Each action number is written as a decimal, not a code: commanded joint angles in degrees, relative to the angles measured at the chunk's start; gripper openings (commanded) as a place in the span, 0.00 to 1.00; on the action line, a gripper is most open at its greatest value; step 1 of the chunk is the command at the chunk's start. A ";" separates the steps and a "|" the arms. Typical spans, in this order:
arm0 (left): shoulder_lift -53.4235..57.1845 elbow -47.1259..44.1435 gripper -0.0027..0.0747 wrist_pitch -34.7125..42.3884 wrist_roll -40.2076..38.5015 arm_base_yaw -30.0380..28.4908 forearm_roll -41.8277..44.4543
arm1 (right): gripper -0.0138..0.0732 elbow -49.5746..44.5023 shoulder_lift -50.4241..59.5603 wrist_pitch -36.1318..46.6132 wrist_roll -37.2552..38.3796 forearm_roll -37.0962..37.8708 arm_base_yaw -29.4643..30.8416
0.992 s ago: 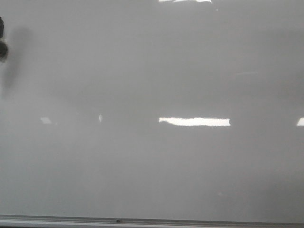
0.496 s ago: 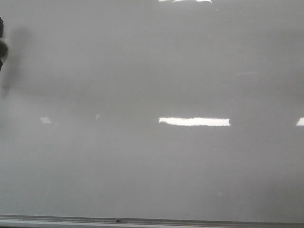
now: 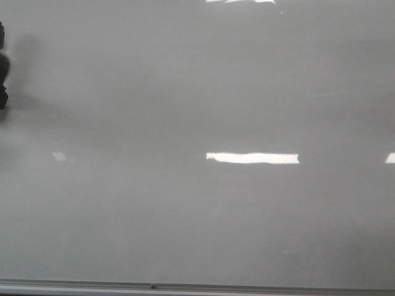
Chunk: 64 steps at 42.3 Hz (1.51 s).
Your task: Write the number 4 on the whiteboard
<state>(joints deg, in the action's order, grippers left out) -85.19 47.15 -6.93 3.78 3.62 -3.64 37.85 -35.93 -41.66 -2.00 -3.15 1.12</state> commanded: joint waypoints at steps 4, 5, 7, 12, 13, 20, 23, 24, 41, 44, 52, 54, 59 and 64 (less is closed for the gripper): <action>1.55 1.87 0.35 5.99 -0.27 -0.02 -0.57 | 0.74 1.41 -0.44 3.43 -0.11 0.01 0.04; 1.55 1.87 0.33 5.99 -0.27 -0.02 -0.57 | 0.74 1.41 -0.44 3.43 -0.11 0.01 0.04; 1.55 1.87 0.29 5.99 -0.27 -0.02 -0.57 | 0.74 1.41 -0.44 3.43 -0.11 0.01 0.04; 1.55 1.87 0.20 5.99 -0.27 -0.02 -0.57 | 0.74 1.41 -0.44 3.49 -0.11 0.01 0.04; 1.55 1.87 0.18 5.99 -0.27 -0.02 -0.57 | 0.74 1.41 -0.44 3.58 -0.11 0.01 0.04; 1.55 1.87 0.08 5.41 -0.27 -0.02 -0.57 | 0.74 1.41 -0.44 4.21 -0.11 0.01 0.04; 1.76 1.87 0.06 4.46 -0.27 -0.02 -0.57 | 0.74 1.41 -0.44 3.98 -0.11 0.01 0.04; 2.26 1.98 0.05 3.90 -0.27 -0.02 -0.57 | 0.74 1.49 -0.44 3.72 -0.03 0.01 0.04; 11.80 16.40 0.01 -36.20 7.31 4.26 -0.57 | 0.74 14.37 -8.23 -13.63 -0.10 -2.78 0.04; 12.69 18.95 0.01 -41.00 11.22 6.76 -0.57 | 0.74 16.72 -10.31 -15.40 -0.55 -3.57 -0.07; 13.12 24.60 0.01 -52.04 21.35 16.23 -0.57 | 0.74 21.24 -15.52 -18.61 -9.22 -8.82 -3.13; 13.00 25.56 0.01 -53.33 22.64 18.87 -0.57 | 0.74 22.24 -16.95 -19.39 -11.97 -10.52 -4.71; 12.89 26.69 0.01 -54.28 25.49 24.95 -0.83 | 0.74 24.29 -20.11 -20.98 -18.56 -14.11 -8.66; 12.51 26.69 0.01 -54.38 26.99 31.49 -0.83 | 0.74 25.70 -22.71 -20.87 -25.52 -16.28 -13.41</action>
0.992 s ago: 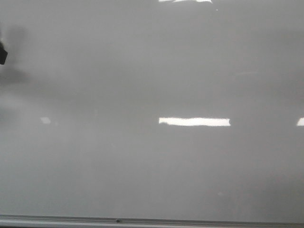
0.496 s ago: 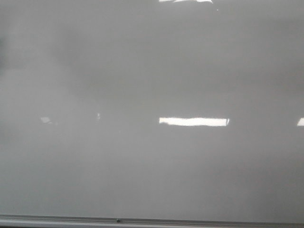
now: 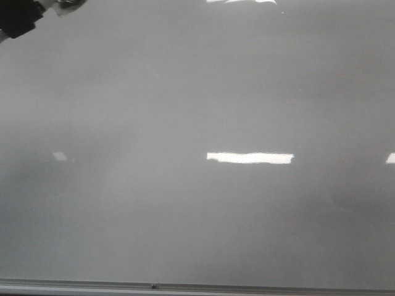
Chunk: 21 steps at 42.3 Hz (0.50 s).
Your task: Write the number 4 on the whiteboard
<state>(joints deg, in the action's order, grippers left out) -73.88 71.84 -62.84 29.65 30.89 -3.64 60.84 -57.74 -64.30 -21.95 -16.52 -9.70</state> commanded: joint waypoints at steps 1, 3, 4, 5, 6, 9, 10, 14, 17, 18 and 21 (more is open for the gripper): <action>0.98 2.00 0.01 1.53 1.12 5.29 -0.83 | 0.74 3.01 -1.36 1.80 -6.95 -3.18 -3.75; 0.52 2.00 0.01 1.65 1.45 7.67 -0.83 | 0.74 3.57 -1.94 1.82 -9.30 -3.61 -5.57; 0.18 2.00 0.01 1.65 1.74 8.64 -0.83 | 0.74 3.91 -2.29 1.88 -10.83 -3.86 -6.84; -0.19 2.00 0.01 1.65 2.57 9.86 -0.83 | 0.74 4.22 -2.44 1.88 -12.14 -3.93 -7.85; -0.33 2.00 0.01 1.74 3.37 10.76 -0.83 | 0.74 4.65 -2.75 1.88 -13.92 -3.95 -9.27; -1.10 2.00 0.01 1.87 5.38 13.54 -0.83 | 0.74 5.55 -3.23 2.18 -18.22 -4.00 -13.03; -1.38 2.00 0.01 1.87 5.67 14.54 -0.83 | 0.74 5.85 -3.37 2.38 -19.75 -4.00 -14.56; -2.22 2.00 0.01 2.29 5.82 17.73 -0.83 | 0.74 6.48 -3.98 4.55 -24.75 -4.00 -20.74; -2.43 2.00 0.01 2.49 6.27 19.76 -0.83 | 0.74 6.48 -4.47 8.00 -26.85 -4.00 -25.80; -2.43 2.00 0.01 2.49 7.02 20.32 -0.83 | 0.74 6.48 -4.81 9.41 -27.34 -3.94 -27.06; -2.43 2.00 0.01 2.81 7.90 21.35 -0.83 | 0.74 6.48 -5.92 11.98 -27.69 -3.77 -29.70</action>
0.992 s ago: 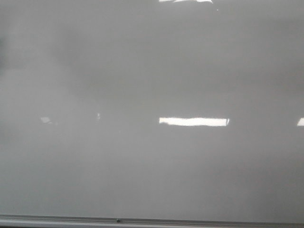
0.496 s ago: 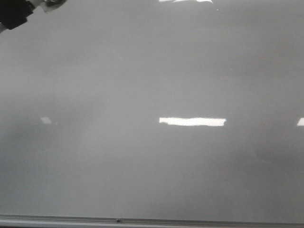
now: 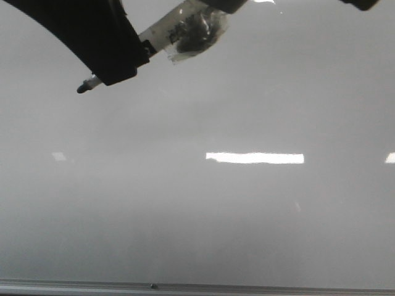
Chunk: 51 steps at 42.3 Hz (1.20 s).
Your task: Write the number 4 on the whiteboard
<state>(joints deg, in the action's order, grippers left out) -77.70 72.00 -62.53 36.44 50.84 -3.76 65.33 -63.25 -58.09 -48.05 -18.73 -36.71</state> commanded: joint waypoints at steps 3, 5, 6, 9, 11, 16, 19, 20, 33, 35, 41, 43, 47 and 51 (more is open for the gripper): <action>1.38 1.84 0.01 2.63 2.03 2.05 -0.58 | 0.74 2.03 -1.70 7.76 -1.59 -1.56 -3.94; 1.38 1.84 0.01 2.87 2.03 2.05 -0.58 | 0.74 2.03 -2.66 8.34 -1.59 -1.56 -4.60; 1.38 1.84 0.01 2.86 2.03 2.05 -0.58 | 0.74 2.11 -3.03 8.39 -1.59 -1.56 -4.84; 1.38 1.84 0.01 2.86 2.03 2.05 -0.48 | 0.74 2.18 -4.19 8.19 -1.59 -1.56 -5.13; 1.38 1.84 0.01 2.86 2.03 2.05 -0.48 | 0.74 2.18 -4.78 8.16 -1.59 -1.56 -5.13; 1.38 1.84 0.01 2.86 2.03 2.05 -0.48 | 0.72 2.18 -5.15 8.20 -1.59 -1.61 -5.13; 1.38 1.84 0.01 2.86 2.03 2.05 -0.48 | 0.65 2.30 -5.02 8.20 -1.59 -1.67 -5.13; 1.38 1.84 0.01 2.86 2.03 2.05 -0.48 | 0.63 2.30 -5.02 8.20 -1.59 -1.67 -5.13; 1.38 1.84 0.01 2.86 1.91 2.05 -0.36 | 0.35 2.38 -4.95 7.83 -1.45 -1.67 -4.93; 1.38 1.84 0.02 2.86 1.75 2.05 -0.36 | 0.30 2.38 -4.95 7.83 -1.11 -1.67 -4.93; 1.38 1.84 0.28 3.25 0.82 2.05 -0.92 | 0.20 2.38 -4.95 7.79 -0.40 -1.67 -4.93; 1.51 1.84 0.39 3.25 -0.45 2.05 -0.65 | 0.18 2.38 -4.95 7.79 -0.01 -1.67 -4.93; 2.24 1.84 0.54 3.25 -2.33 1.69 -0.05 | 0.15 2.38 -4.95 7.79 0.05 -1.67 -4.86; 4.08 1.84 0.57 3.00 -5.15 1.70 1.32 | 0.14 2.38 -4.38 7.46 0.49 -1.29 -4.80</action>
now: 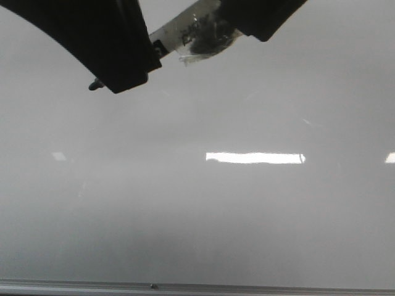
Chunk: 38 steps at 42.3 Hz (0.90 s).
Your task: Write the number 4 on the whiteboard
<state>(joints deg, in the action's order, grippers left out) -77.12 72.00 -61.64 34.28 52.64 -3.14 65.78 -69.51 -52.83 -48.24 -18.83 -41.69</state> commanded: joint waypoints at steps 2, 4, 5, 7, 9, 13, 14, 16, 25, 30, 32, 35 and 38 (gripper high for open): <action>5.04 1.57 0.57 2.01 -4.17 -0.10 0.91 | 0.14 1.93 2.55 1.95 1.98 -0.42 0.49; 6.55 1.11 0.57 1.85 -5.01 -0.51 0.91 | 0.14 2.04 3.47 1.26 3.70 0.88 1.10; 7.62 0.64 0.57 1.85 -5.41 -1.03 0.96 | 0.14 2.04 4.04 0.85 4.94 2.04 1.68; 9.60 -0.50 0.57 1.85 -5.69 -2.42 0.96 | 0.14 2.16 5.34 -0.36 7.61 4.53 3.14; 11.90 -1.96 0.57 2.34 -6.91 -4.45 0.96 | 0.13 2.57 6.93 -2.08 11.26 6.88 4.70; 16.67 -5.42 0.57 5.97 -12.88 -10.48 0.40 | 0.12 3.34 10.41 -4.91 22.32 8.70 9.95; 17.54 -6.10 0.57 7.04 -14.32 -11.87 0.12 | 0.12 3.34 11.49 -5.12 25.95 8.79 11.73; 19.23 -7.35 0.57 8.32 -17.31 -14.45 0.13 | 0.12 2.95 13.64 -5.22 31.80 8.79 14.61; 21.25 -8.91 0.57 9.62 -20.13 -18.75 -0.08 | 0.12 -10.17 26.78 10.21 44.14 8.79 19.05; 20.98 -8.91 0.57 10.82 -20.13 -18.75 -0.63 | 0.12 -16.45 30.95 13.59 43.08 8.84 19.05; 20.98 -8.91 0.57 10.96 -20.13 -18.75 -0.88 | 0.12 -17.75 31.18 15.16 42.50 9.18 19.05; 20.98 -8.91 0.57 10.96 -20.13 -18.75 -0.88 | 0.12 -19.48 31.11 19.02 44.50 9.17 19.05; 20.98 -8.91 0.57 10.96 -20.13 -18.75 -0.88 | 0.12 -20.65 30.50 22.32 47.55 9.17 19.28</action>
<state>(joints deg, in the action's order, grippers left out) -56.77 61.66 -54.33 14.72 33.93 -3.22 44.62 -38.50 -38.84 -3.17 -9.82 -22.94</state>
